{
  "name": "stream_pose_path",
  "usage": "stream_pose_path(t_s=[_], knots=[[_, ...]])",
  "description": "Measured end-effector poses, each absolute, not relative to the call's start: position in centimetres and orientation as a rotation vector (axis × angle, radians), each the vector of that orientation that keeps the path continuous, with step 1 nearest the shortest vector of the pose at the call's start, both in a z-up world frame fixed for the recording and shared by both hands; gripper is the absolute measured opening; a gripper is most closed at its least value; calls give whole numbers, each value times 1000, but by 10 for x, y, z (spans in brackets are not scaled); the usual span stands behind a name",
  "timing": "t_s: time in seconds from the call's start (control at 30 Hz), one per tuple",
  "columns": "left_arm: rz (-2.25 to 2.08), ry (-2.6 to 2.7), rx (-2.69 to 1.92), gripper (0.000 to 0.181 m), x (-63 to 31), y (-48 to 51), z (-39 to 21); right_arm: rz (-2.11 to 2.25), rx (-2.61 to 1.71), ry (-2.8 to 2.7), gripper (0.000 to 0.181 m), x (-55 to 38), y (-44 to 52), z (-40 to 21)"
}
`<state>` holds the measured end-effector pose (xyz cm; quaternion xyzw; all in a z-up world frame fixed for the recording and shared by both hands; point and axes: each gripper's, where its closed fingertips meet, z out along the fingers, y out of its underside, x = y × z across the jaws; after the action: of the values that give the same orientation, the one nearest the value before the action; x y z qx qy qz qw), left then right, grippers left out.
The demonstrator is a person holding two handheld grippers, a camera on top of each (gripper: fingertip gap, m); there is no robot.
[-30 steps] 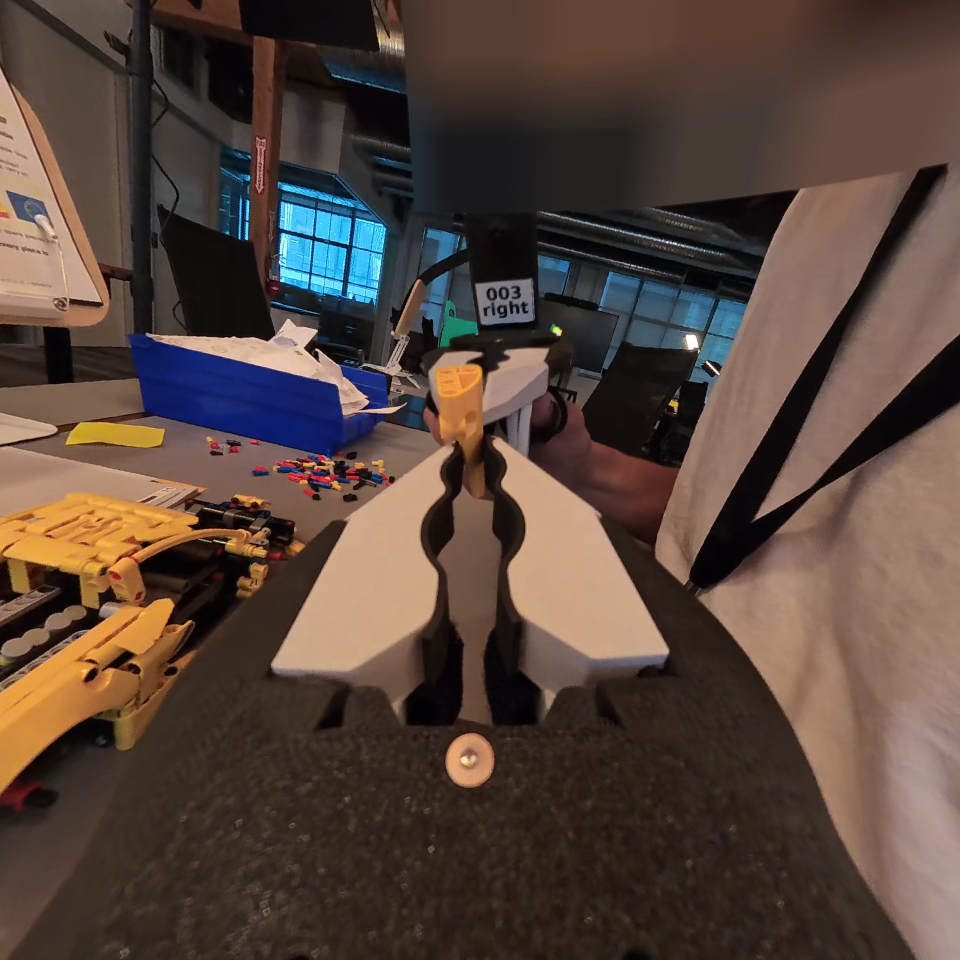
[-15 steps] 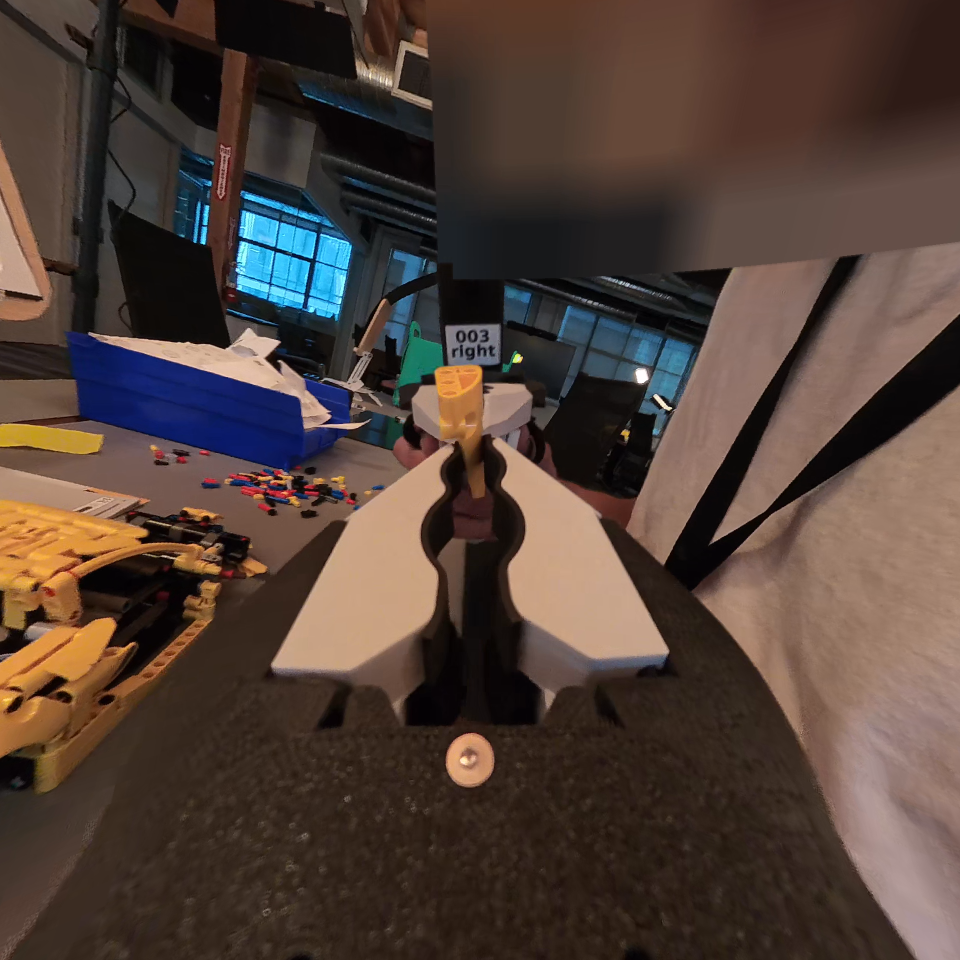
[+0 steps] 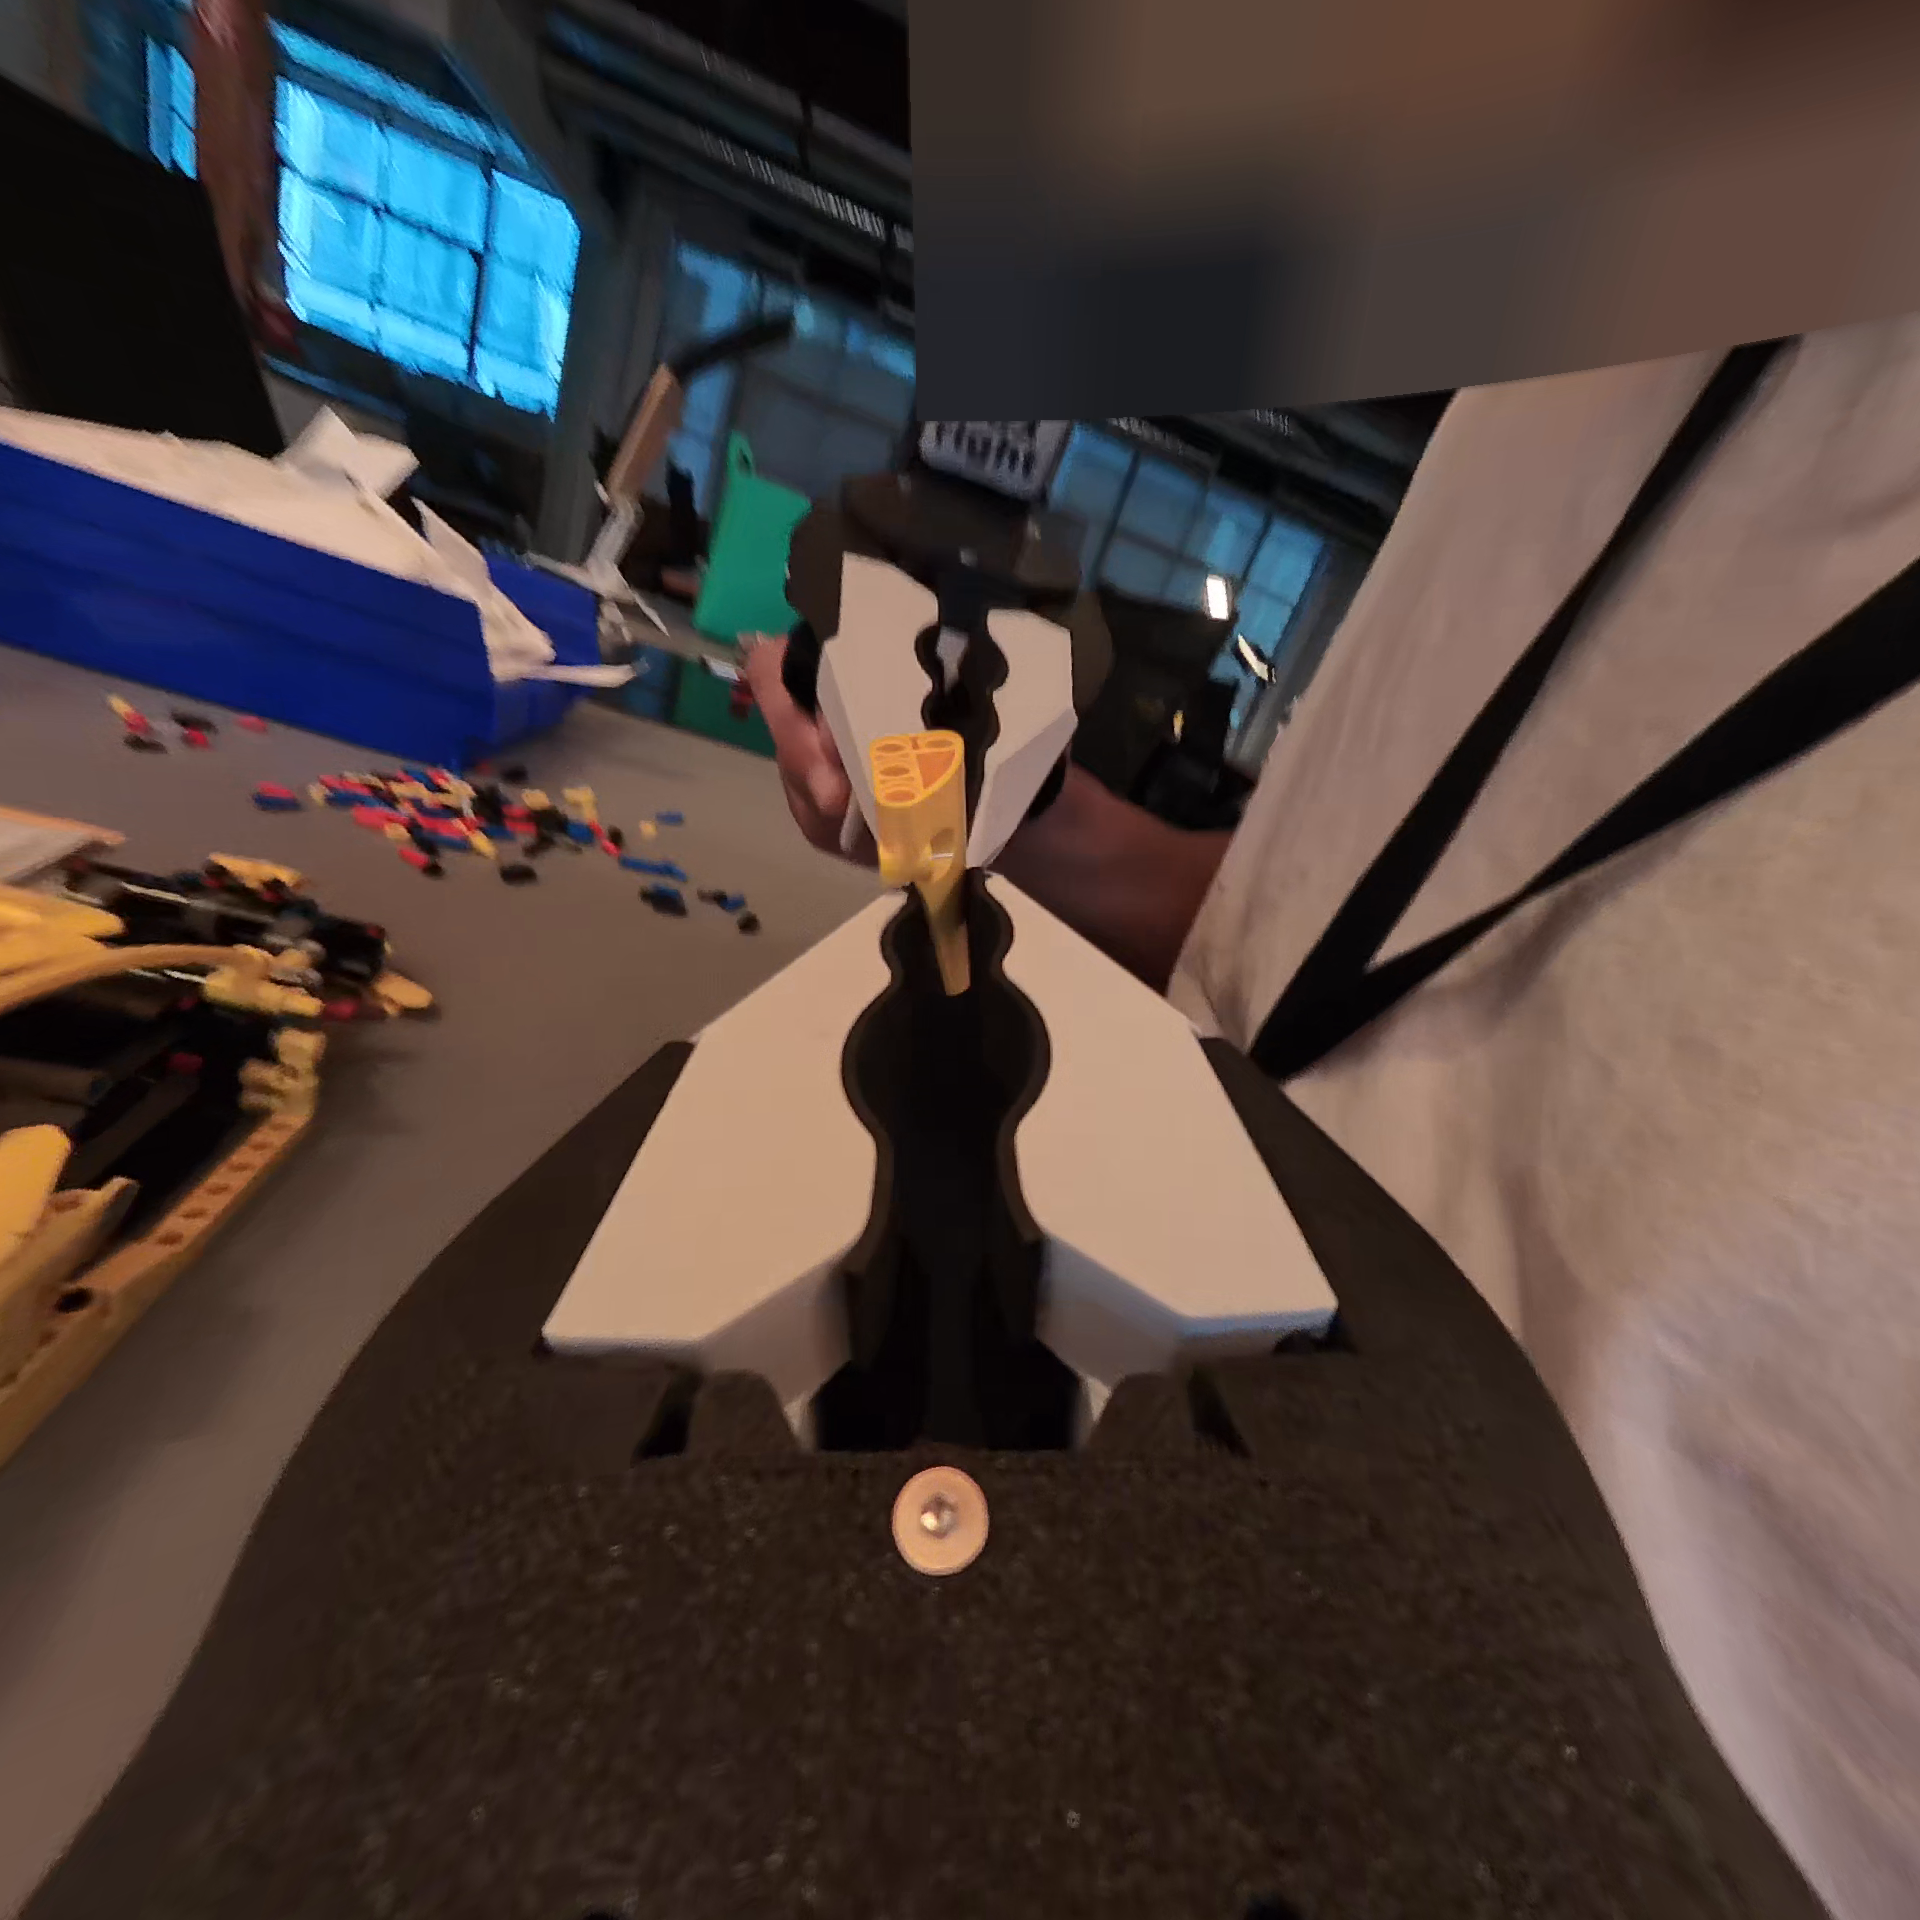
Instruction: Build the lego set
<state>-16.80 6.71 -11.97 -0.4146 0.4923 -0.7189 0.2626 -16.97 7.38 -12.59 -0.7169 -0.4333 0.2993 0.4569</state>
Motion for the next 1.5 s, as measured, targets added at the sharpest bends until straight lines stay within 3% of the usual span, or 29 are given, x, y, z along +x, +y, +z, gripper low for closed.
stream_pose_path(t_s=[0.2,0.87,1.1,1.33,1.5], knots=[[-1834,1511,-1205,7,-157,58,-144,553,-1929,-1245,3,-156,65,-147],[-1896,1492,-1219,6,-156,60,-143,879,-1846,-972,3,-159,67,-147],[-1742,1573,-1316,7,-142,62,-165,554,-2022,-1110,3,-129,65,-172],[-1708,1453,-1321,7,-143,78,-159,96,-2739,-1122,3,-4,33,-244],[-1671,1451,-1306,7,-145,78,-159,-115,-2987,-1206,4,32,6,-261]])
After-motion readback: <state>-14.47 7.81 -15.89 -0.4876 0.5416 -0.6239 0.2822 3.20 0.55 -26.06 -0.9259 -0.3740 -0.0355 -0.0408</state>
